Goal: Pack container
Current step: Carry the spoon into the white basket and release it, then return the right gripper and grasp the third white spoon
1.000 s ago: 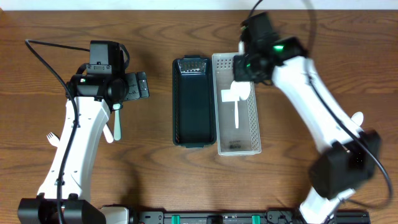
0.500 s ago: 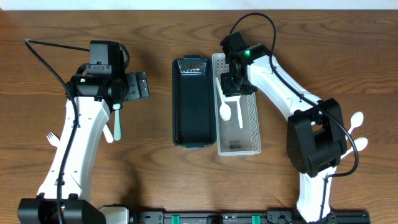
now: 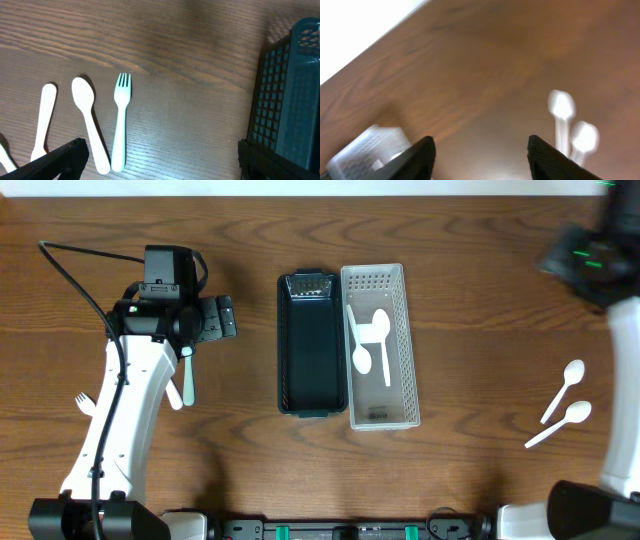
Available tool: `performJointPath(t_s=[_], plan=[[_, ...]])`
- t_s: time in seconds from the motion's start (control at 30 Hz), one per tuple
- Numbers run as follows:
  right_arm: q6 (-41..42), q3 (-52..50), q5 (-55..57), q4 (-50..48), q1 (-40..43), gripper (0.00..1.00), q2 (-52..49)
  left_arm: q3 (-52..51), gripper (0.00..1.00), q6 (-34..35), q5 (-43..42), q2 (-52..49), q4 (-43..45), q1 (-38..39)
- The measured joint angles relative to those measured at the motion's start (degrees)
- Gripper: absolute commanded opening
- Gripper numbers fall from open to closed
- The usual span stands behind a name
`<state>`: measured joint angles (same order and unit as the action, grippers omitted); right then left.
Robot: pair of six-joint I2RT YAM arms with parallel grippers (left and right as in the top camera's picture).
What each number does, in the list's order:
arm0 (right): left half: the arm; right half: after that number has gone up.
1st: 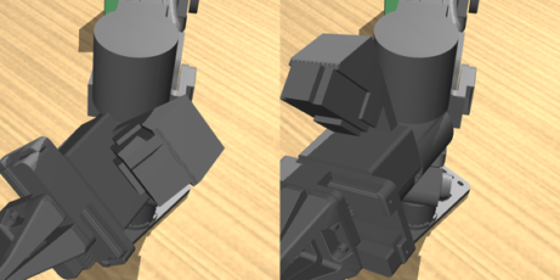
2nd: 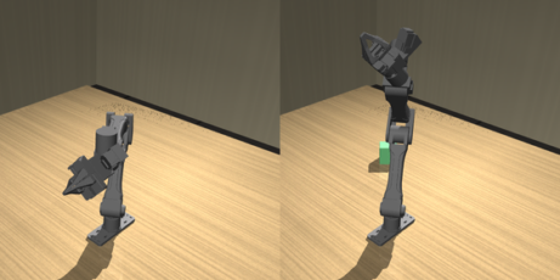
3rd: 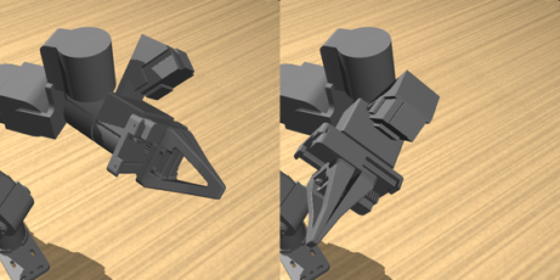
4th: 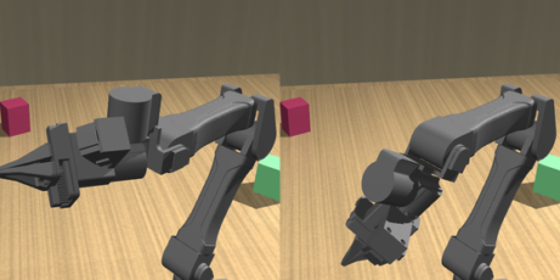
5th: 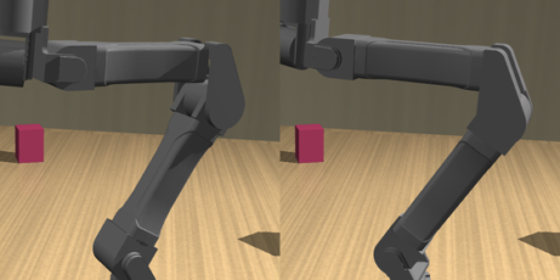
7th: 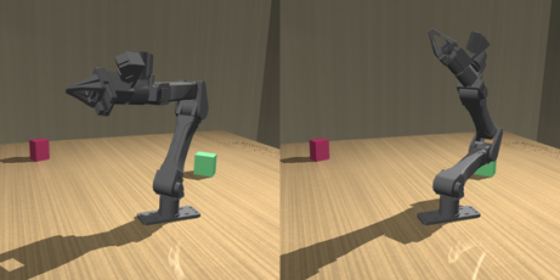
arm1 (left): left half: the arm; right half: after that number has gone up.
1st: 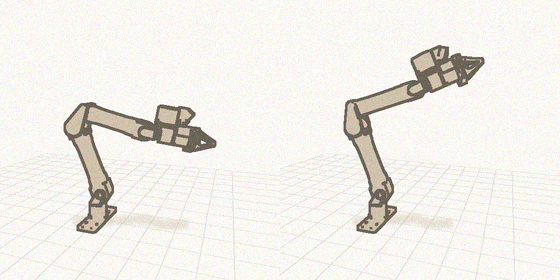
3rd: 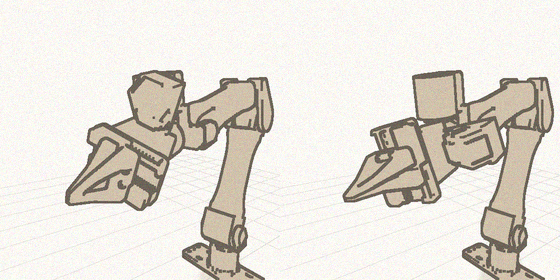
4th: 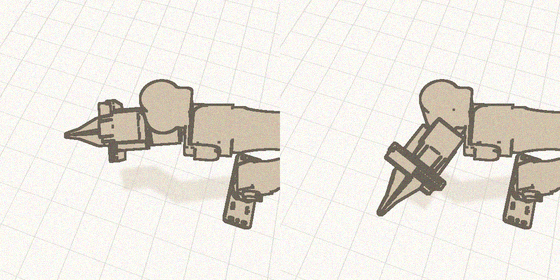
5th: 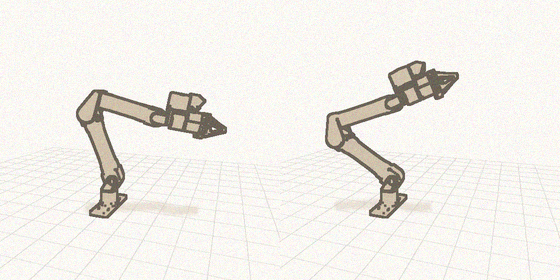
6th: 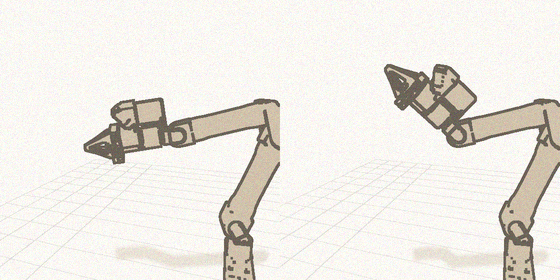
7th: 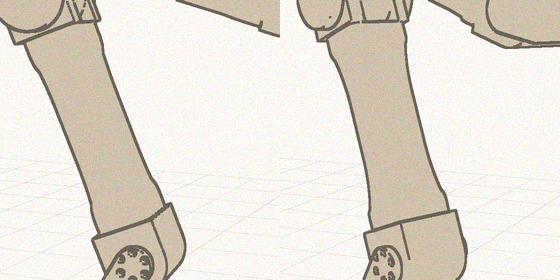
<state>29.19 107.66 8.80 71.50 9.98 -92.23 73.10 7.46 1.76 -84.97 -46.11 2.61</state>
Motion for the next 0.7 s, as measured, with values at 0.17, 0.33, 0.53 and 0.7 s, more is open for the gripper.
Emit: performJointPath(t_s=[0.17,0.33,0.53,0.7], plan=[[-2.8,-3.1,-1.6,0.8,13.5,0.70,-1.5,0.0,0.98,0.0,0.0,0.0,0.0,0.0],[-6.9,-15.6,-3.2,-6.3,20.3,0.72,-4.1,0.0,0.98,0.0,0.0,0.0,0.0,0.0],[-11.1,-33.1,-4.8,-20.9,21.2,0.73,-4.9,0.0,0.98,0.0,0.2,0.0,0.0,0.0],[-13.0,-41.6,-5.6,-28.3,21.2,0.73,-4.9,0.0,0.98,0.0,0.2,0.0,0.0,0.0]])
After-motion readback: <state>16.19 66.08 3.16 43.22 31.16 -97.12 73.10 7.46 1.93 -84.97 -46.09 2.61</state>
